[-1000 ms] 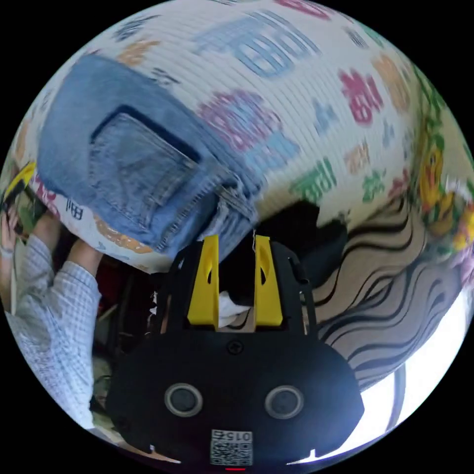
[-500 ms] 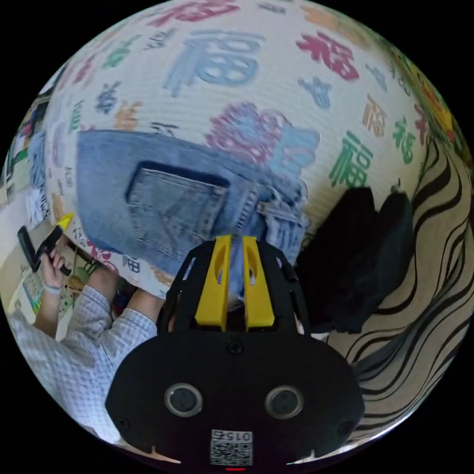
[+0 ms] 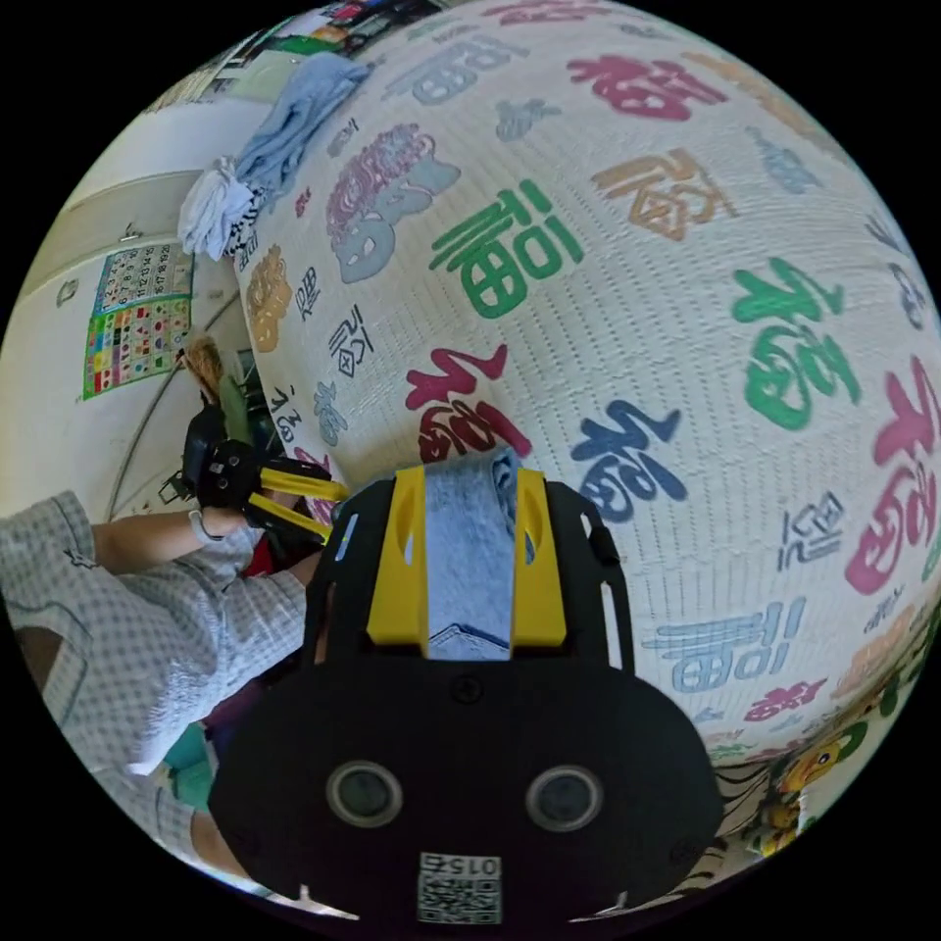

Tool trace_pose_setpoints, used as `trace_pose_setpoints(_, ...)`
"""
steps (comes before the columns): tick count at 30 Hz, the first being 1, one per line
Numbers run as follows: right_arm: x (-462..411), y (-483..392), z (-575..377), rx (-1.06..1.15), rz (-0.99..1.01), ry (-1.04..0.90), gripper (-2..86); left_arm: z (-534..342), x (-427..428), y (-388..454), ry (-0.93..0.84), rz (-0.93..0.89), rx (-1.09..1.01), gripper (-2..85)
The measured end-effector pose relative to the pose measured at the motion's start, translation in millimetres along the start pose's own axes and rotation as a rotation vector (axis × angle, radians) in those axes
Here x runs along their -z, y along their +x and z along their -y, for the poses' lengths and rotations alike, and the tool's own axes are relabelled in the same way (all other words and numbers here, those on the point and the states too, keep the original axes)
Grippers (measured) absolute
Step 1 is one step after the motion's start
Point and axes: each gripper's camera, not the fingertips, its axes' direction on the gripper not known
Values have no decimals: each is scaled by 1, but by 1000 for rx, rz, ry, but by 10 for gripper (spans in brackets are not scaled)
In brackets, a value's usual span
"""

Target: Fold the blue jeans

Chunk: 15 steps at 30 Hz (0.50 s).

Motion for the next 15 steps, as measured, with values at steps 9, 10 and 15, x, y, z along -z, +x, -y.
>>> trace_pose_setpoints(9, -16, -3, 21, -22, -47, -217, 47, 0, 6, -9, -27, -132, -50, 29)
trace_pose_setpoints(10, -14, -8, 19, -5, -66, -226, 42, -3, 12, -6, -18, -156, -60, 25)
trace_pose_setpoints(15, 15, -27, 6, 43, -22, -92, 34, -18, 56, 9, 44, -132, -95, 17)
